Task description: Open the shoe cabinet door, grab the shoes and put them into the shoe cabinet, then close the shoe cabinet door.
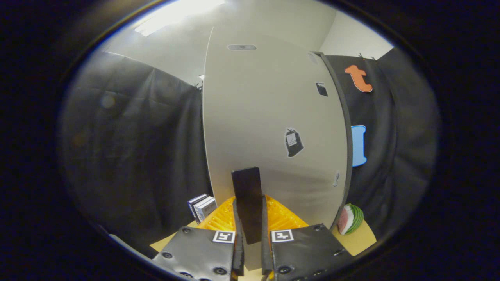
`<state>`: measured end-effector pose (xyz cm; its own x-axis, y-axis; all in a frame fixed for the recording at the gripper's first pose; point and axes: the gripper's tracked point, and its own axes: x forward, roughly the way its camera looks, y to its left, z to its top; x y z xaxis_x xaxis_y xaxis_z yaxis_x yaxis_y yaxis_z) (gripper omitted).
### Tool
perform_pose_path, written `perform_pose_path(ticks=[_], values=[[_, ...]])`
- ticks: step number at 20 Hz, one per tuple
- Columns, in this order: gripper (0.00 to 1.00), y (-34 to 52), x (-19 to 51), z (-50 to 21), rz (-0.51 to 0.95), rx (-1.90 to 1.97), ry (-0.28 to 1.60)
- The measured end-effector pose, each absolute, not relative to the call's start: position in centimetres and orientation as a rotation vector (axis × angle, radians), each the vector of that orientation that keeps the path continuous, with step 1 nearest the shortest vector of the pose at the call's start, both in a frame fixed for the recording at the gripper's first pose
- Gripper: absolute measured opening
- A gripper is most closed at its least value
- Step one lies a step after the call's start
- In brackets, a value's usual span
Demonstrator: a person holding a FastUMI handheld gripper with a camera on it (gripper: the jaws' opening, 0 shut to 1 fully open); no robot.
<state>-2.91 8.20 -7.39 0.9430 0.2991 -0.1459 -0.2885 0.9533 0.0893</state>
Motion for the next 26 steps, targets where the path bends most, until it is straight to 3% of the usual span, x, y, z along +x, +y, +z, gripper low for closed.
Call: perform_pose_path(ticks=[14, 26], values=[[0.17, 3.6, -4.3, -6.8, 0.243, 0.074, 0.158], [0.14, -2.3, -4.3, -7.0, 0.027, 0.08, 0.172]])
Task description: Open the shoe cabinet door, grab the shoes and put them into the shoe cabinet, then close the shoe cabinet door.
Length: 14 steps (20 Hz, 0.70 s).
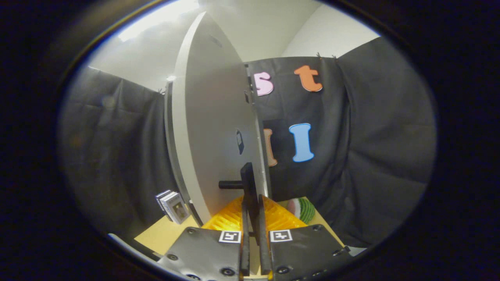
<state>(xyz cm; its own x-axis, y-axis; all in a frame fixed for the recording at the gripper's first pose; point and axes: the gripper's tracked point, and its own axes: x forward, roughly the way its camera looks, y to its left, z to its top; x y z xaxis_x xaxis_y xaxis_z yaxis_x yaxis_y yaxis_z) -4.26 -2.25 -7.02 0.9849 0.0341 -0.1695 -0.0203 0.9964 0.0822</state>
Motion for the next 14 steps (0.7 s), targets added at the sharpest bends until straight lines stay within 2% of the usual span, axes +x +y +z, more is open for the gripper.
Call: perform_pose_path(ticks=[8, 14], values=[[0.02, -4.6, -3.9, -6.8, 0.009, 0.035, 0.161], [0.03, -5.5, -5.0, -6.8, -0.022, 0.022, 0.162]])
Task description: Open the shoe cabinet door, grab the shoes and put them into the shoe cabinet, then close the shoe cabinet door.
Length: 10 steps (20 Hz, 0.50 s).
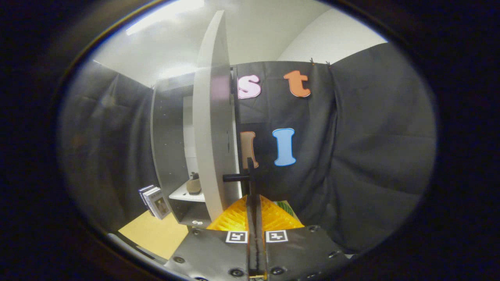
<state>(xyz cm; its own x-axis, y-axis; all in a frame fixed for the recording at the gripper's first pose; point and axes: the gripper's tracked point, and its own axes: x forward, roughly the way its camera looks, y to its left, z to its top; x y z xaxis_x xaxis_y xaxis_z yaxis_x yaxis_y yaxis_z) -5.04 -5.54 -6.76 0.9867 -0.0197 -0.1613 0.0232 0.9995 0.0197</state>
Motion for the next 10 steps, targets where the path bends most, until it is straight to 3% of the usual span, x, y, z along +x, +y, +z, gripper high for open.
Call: perform_pose_path(ticks=[6, 10], values=[[0.03, -4.8, -5.4, -5.6, -0.023, -0.022, 0.1], [0.2, -2.0, -6.4, -6.2, 0.019, -0.004, 0.09]])
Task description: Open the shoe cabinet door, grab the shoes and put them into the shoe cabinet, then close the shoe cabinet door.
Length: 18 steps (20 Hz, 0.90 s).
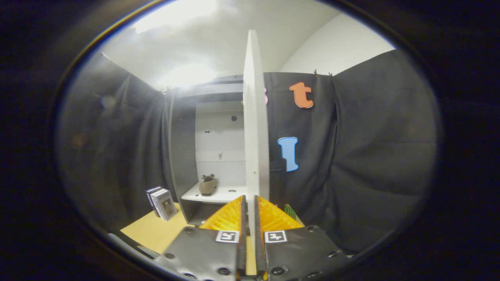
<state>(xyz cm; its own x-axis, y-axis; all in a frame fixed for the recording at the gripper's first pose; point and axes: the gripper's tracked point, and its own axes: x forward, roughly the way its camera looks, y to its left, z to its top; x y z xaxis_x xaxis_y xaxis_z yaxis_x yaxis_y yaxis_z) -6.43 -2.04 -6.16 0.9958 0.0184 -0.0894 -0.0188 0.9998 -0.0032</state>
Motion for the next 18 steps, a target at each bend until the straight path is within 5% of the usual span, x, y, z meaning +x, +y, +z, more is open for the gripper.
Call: perform_pose_path(ticks=[2, 10, 18], values=[[0.29, 0.4, -6.5, -7.1, 0.058, 0.001, 0.112], [0.32, 5.8, -6.2, -14.2, 0.07, 0.036, 0.3], [0.48, 8.4, -4.8, -25.4, 0.005, 0.062, 0.503]])
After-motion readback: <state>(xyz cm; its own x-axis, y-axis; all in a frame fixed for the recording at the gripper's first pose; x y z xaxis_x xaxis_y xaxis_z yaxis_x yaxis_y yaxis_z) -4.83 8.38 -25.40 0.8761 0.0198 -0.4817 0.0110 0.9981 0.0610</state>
